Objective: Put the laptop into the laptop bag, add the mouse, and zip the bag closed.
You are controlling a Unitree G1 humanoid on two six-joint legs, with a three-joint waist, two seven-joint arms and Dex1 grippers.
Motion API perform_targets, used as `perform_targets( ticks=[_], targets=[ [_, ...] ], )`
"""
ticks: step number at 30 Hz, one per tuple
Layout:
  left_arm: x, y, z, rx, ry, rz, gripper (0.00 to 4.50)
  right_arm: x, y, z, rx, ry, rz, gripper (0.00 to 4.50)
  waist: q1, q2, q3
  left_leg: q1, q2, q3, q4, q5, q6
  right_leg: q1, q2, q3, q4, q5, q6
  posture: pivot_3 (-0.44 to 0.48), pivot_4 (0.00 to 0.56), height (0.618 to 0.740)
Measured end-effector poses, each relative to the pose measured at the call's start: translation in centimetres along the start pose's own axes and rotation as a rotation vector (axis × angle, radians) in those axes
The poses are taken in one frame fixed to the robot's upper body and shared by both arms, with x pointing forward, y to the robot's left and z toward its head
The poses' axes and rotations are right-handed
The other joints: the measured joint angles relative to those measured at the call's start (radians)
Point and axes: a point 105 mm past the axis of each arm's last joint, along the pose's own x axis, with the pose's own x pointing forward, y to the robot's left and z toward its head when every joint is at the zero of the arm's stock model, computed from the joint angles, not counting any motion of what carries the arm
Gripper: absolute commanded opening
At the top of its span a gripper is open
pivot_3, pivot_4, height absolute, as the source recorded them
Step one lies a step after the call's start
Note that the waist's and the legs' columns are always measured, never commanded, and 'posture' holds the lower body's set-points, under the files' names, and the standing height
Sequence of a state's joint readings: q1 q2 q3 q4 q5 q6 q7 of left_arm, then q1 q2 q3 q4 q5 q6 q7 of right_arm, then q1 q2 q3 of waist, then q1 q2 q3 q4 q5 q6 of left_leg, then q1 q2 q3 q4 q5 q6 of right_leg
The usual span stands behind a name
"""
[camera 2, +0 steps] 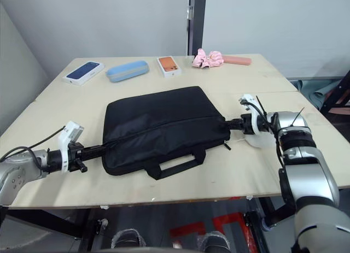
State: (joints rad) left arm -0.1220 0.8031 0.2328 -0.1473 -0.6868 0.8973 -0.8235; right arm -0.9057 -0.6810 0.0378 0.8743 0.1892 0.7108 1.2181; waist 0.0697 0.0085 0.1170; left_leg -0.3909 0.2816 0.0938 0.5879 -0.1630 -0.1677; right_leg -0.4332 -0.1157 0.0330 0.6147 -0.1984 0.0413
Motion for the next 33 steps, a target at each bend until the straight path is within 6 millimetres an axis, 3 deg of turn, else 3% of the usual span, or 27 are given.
perform_targets(
  ticks=[4,12,17,25,33],
  targets=[
    [0.0,-0.1,0.0,-0.002,0.000,-0.003,0.00,-0.1,0.4,0.0,0.028,-0.004,0.018,0.02,0.003,0.000,0.000,0.000,0.000,0.000,0.000,0.000,0.000,0.000,0.000,0.000,0.000,0.000,0.000,0.000,0.150,0.740],
    [0.0,-0.2,-0.1,0.001,0.009,-0.020,0.00,-1.9,1.3,-1.5,0.110,-0.006,0.053,0.02,0.020,0.000,0.000,0.000,0.000,0.000,-0.003,0.000,-0.001,0.000,0.000,-0.001,-0.002,0.000,0.000,0.000,0.150,0.740],
    [-0.7,0.5,-0.1,0.035,0.049,-0.012,0.00,-2.6,3.3,-3.1,0.141,0.019,0.098,0.02,0.024,0.000,0.000,0.001,0.000,0.000,-0.004,0.000,-0.001,0.000,0.000,0.000,-0.002,0.000,0.000,0.000,0.150,0.740],
    [-2.4,3.0,0.2,0.070,0.087,0.019,0.00,-1.6,7.1,-4.7,0.135,0.044,0.160,0.02,0.016,0.000,0.000,0.007,0.000,0.002,-0.008,0.002,-0.003,0.000,0.001,0.002,0.000,0.000,0.000,0.000,0.150,0.740],
    [-2.4,4.6,0.9,0.094,0.079,0.047,0.00,-0.7,7.5,-4.3,0.090,0.012,0.153,0.02,0.019,0.000,0.000,0.007,0.000,0.002,-0.008,0.003,-0.004,0.000,0.001,0.002,0.000,0.000,0.001,0.000,0.150,0.740]
  ],
)
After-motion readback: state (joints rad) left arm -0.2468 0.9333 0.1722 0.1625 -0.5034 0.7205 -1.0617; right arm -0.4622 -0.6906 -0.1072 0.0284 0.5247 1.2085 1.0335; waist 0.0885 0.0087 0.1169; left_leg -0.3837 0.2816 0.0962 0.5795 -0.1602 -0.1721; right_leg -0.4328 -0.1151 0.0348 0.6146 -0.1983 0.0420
